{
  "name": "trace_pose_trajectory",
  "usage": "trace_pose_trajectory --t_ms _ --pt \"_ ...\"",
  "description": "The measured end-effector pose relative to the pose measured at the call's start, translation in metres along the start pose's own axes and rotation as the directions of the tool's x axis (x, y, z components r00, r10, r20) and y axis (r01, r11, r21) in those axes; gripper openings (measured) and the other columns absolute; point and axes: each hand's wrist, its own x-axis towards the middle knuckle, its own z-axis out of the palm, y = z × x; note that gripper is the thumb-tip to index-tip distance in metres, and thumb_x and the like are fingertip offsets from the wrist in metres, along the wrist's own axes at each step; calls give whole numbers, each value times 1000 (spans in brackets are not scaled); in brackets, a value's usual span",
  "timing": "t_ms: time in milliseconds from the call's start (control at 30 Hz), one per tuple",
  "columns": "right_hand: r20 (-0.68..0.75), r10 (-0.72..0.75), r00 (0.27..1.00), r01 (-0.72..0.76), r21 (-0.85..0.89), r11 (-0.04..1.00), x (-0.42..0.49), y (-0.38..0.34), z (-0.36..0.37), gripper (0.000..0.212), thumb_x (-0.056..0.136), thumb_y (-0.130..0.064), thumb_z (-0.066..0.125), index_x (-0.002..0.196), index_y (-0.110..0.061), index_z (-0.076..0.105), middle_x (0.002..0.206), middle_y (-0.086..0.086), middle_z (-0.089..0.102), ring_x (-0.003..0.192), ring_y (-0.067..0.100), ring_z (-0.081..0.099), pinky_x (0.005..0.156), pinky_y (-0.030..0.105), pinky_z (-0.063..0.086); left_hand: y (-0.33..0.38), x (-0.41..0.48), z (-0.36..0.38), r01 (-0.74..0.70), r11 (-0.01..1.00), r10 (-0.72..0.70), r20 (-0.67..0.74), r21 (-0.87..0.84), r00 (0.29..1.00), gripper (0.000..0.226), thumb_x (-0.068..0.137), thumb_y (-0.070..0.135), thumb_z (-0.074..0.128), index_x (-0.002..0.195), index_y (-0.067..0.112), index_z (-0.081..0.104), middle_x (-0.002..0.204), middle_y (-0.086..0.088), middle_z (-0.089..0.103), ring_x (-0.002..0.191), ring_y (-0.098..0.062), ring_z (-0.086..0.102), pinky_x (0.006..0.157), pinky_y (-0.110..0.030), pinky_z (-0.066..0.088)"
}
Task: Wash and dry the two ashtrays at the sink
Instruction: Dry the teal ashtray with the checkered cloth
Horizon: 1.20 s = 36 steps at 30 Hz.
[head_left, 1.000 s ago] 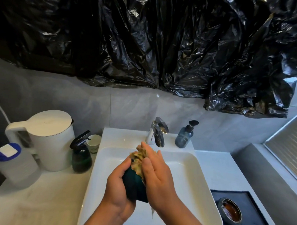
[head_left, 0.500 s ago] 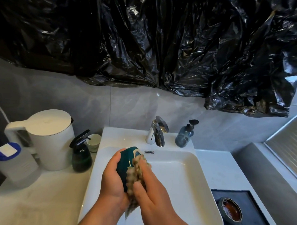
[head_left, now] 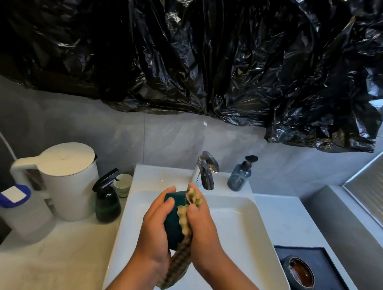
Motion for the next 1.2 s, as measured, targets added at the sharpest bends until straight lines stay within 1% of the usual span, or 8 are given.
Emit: trace_pose_trajectory --t_ms 200,333,433,667,800,900,1000,1200 --pt "3 -39 999 39 -221 975 -1 -1 0 67 87 -78 31 149 -51 28 157 -15 37 146 8 35 120 43 32 8 3 6 37 999 -37 -2 -27 999 31 97 30 46 103 18 73 105 -16 75 98 -34 72 95 -50 50" --pt "111 -81 990 124 -461 879 -2 -18 -2 53 87 -66 16 140 -61 11 164 -25 8 149 -11 0 126 28 10 11 7 7 102 990 -97 53 -100 994 44 96 36 45 86 11 81 98 -18 75 88 -31 73 90 -44 51" --pt "138 -82 987 140 -492 859 5 -24 -5 59 90 -59 21 148 -50 16 164 -22 12 150 -9 2 126 29 9 10 9 6 108 990 -101 73 -87 992 47 98 35 43 85 11 81 98 -17 76 88 -28 75 83 -42 53" --pt "36 31 999 -25 -155 988 19 -22 1 68 78 -90 32 138 -59 37 156 -15 40 145 8 36 121 45 29 8 11 8 101 994 -100 33 -36 994 43 95 41 46 105 15 78 110 -16 75 106 -36 70 100 -53 49" --pt "72 38 997 -19 -245 969 6 -21 7 73 78 -68 41 149 -50 31 159 -18 34 146 3 31 122 40 28 12 17 9 87 989 -92 -35 -121 995 49 97 39 43 87 10 81 94 -16 76 86 -30 74 87 -42 53" --pt "71 31 997 -17 -189 982 1 -22 5 62 80 -57 47 142 -49 42 141 -21 55 131 -3 50 114 31 41 11 20 9 90 983 -104 -82 -160 991 56 98 46 40 86 9 80 91 -16 77 79 -30 75 84 -41 54" --pt "-82 52 995 -60 -101 993 8 -26 0 33 83 -54 48 112 -48 63 111 -16 73 106 3 67 99 36 54 11 17 12 83 993 -88 -60 -78 994 61 100 53 35 93 12 79 101 -16 76 93 -33 73 82 -43 54" --pt "-222 197 955 -146 228 963 18 -44 -25 39 94 -47 46 101 -20 74 94 4 79 89 20 76 84 43 59 14 18 10 29 981 -21 -42 191 999 36 103 45 41 121 24 64 116 -9 66 109 -31 62 74 -42 57"
